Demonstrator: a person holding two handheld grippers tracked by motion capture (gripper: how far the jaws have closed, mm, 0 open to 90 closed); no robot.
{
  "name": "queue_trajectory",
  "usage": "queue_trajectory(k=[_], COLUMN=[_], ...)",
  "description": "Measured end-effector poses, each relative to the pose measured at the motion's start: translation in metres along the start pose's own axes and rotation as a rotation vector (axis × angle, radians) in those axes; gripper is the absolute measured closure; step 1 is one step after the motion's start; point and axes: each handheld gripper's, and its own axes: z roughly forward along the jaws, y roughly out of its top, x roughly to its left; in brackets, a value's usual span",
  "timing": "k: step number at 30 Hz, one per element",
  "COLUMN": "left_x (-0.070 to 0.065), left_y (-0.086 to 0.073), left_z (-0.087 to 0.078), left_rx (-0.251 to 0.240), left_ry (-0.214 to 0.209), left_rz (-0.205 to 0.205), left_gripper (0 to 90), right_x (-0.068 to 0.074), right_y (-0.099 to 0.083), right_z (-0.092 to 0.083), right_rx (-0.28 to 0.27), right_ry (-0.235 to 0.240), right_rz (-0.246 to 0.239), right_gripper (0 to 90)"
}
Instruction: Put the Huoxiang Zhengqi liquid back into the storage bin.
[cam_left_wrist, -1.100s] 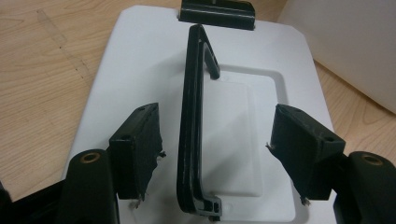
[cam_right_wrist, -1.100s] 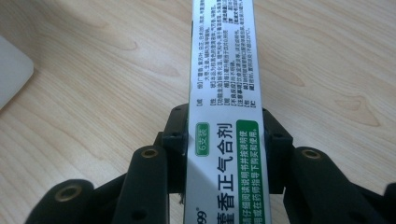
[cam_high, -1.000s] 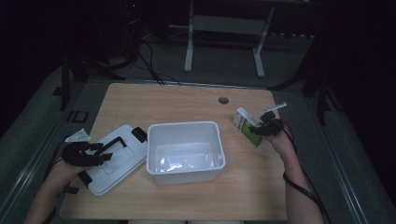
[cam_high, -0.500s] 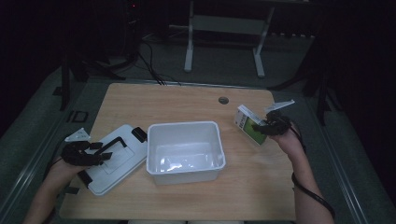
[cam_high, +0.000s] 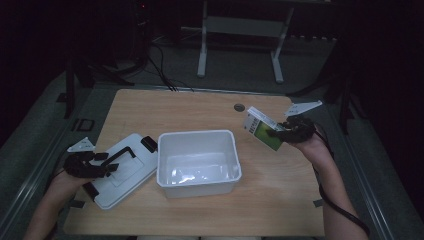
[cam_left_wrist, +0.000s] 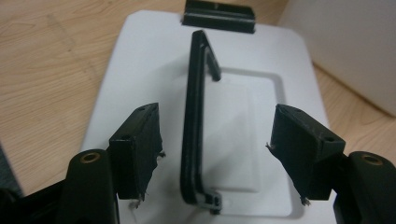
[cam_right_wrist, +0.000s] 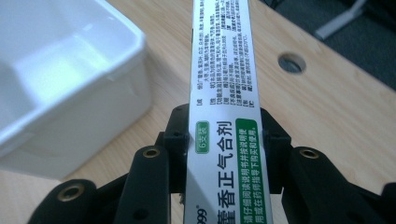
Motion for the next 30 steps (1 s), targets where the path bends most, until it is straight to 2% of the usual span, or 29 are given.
queue_trajectory(k=[6,8,10,14,22,30], left_x=[-0.001,-0.002,-0.002,-0.002,-0.004,-0.004], left_y=[0.001,0.001,0.001,0.001,0.001,0.002], left_z=[0.001,0.001,0.001,0.001,0.001,0.001], left_rx=[0.013,0.011,-0.005,-0.005,0.008,0.008], left_ry=[0.015,0.014,-0.007,-0.006,0.005,0.007], left_rz=[0.013,0.011,0.004,0.007,0.018,0.019], left_gripper=[33.1,33.1,33.1,33.1,33.1,33.1], right_x=[0.019,0.026,0.028,0.039,0.062,0.086], right_y=[0.019,0.027,0.03,0.04,0.053,0.066], right_z=[-0.011,-0.015,-0.016,-0.019,-0.012,-0.001], right_rx=[-0.028,-0.042,-0.046,-0.064,-0.052,-0.08], right_ry=[0.036,0.07,0.086,0.138,0.236,0.351], right_rz=[-0.065,-0.107,-0.116,-0.161,-0.26,-0.355], right_gripper=[63.9,63.8,63.8,63.8,63.8,63.7])
